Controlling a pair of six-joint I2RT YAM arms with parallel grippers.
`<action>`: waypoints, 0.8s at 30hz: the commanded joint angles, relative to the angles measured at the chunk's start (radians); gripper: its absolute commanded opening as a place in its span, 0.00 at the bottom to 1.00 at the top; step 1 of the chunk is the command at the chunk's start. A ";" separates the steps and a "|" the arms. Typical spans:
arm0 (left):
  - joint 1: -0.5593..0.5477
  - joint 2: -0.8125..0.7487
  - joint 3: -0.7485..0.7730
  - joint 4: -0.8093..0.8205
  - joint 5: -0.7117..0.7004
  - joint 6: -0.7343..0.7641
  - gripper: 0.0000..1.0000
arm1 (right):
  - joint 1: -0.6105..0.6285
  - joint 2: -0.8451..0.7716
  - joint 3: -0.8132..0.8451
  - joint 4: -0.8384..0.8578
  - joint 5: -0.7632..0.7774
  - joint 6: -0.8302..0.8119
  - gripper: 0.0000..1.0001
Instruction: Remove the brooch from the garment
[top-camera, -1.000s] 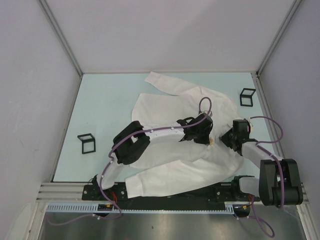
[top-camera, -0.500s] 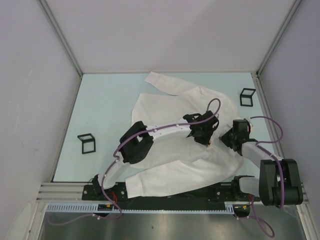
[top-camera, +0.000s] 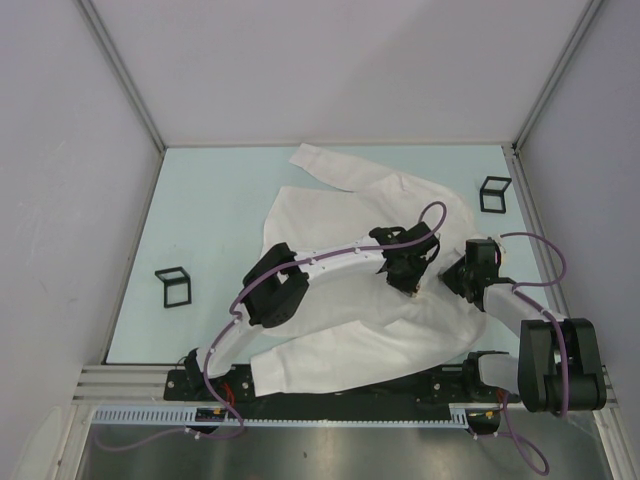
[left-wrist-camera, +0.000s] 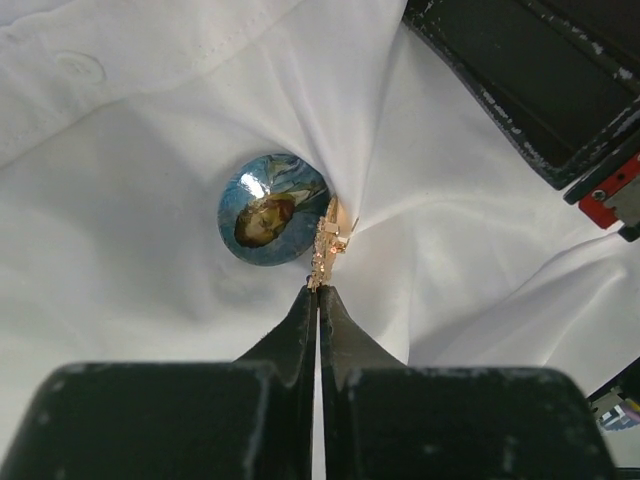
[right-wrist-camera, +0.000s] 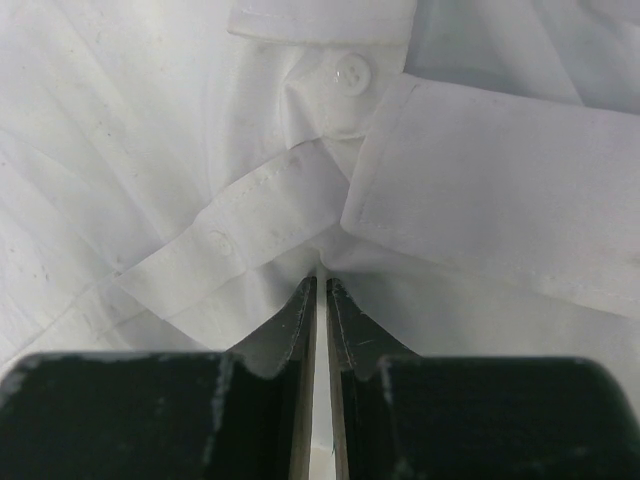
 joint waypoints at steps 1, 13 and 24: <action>-0.015 -0.035 -0.002 -0.048 -0.009 0.027 0.00 | -0.003 -0.016 0.002 -0.025 0.044 -0.024 0.13; -0.035 -0.037 0.031 -0.159 -0.017 0.084 0.00 | -0.003 -0.007 0.004 -0.022 0.038 -0.037 0.13; -0.050 -0.135 -0.050 -0.201 -0.139 0.117 0.00 | -0.003 -0.005 0.005 -0.019 0.039 -0.047 0.13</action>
